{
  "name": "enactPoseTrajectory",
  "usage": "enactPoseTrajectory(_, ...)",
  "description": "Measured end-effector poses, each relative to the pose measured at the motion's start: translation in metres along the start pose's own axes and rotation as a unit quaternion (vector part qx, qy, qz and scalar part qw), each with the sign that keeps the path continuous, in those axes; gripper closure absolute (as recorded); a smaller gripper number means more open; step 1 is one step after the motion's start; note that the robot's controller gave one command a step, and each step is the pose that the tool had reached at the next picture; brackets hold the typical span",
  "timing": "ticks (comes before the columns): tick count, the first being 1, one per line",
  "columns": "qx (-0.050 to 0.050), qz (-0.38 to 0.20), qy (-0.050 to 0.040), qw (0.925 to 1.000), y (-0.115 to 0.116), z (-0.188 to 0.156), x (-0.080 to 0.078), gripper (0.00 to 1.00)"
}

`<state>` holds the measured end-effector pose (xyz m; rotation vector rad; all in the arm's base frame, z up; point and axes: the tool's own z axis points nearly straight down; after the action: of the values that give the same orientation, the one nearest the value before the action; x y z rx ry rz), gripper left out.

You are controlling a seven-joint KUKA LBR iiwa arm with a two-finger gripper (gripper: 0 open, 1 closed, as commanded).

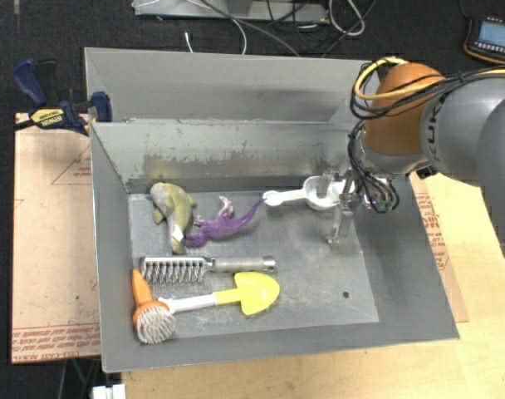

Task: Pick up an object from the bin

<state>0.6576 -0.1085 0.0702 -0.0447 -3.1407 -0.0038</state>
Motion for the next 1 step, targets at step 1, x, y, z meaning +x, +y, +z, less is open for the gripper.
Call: enactPoseTrajectory(1,0.003,0.005,-0.0089,0.9999,0.0171,-0.0414,0.0,0.0)
